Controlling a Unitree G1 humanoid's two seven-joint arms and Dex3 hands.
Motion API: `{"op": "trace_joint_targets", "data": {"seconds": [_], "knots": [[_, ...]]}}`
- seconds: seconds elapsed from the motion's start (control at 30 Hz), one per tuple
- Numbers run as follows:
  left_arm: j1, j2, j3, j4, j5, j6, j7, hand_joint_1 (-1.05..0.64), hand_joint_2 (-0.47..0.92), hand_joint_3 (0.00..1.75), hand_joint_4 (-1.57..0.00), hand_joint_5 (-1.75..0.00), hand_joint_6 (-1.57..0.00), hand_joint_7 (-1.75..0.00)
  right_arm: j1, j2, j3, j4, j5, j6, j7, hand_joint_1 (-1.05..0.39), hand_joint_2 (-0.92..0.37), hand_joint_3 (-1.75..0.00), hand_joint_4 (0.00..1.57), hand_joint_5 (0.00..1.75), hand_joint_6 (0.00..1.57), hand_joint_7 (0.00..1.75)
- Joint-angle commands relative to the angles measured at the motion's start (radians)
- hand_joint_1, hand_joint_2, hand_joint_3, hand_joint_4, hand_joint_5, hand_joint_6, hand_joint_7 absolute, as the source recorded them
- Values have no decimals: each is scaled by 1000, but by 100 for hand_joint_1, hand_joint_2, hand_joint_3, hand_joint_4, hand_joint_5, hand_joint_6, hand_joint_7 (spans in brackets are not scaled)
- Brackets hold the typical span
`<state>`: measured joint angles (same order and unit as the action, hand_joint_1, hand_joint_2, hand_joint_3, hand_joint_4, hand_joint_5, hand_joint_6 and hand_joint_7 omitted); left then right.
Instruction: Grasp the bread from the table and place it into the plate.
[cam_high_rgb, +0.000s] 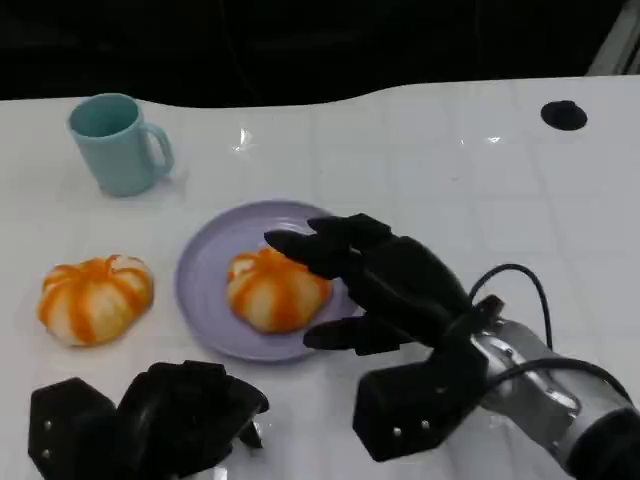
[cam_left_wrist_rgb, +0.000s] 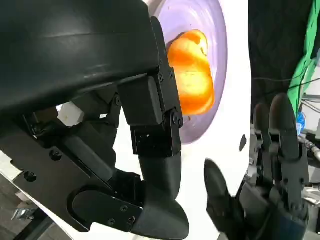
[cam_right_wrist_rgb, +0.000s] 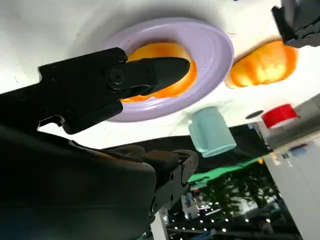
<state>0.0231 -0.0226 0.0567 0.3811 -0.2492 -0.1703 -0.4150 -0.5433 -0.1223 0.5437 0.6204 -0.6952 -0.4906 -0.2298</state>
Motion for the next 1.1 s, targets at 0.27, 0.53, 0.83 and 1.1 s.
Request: {"op": "trace_joint_targets", "data": {"seconds": [0.27,0.53,0.83,1.1], "knots": [[12,12,2,1,7,9,8,-104,49,53,-90,-148,-157,-28,150,-88,-98,-108,66,-176,-80,-50,-91,-8,26,74,51,12],[10,12,3,-9,9,22,15,-105,45,59,-89,-150,-157,-29,269,-103,-173,-162,104,-272,-127,-35,-84,-26,66,121,81,54],[13,13,2,-19,4,28,7,-105,49,50,-90,-150,-157,-30,384,-149,-240,-206,115,-338,-124,-30,-38,-110,68,165,69,128],[10,13,1,-17,6,23,5,-105,50,49,-91,-149,-157,-29,478,-187,-279,-256,124,-339,-104,-32,-42,-105,66,170,64,141]]}}
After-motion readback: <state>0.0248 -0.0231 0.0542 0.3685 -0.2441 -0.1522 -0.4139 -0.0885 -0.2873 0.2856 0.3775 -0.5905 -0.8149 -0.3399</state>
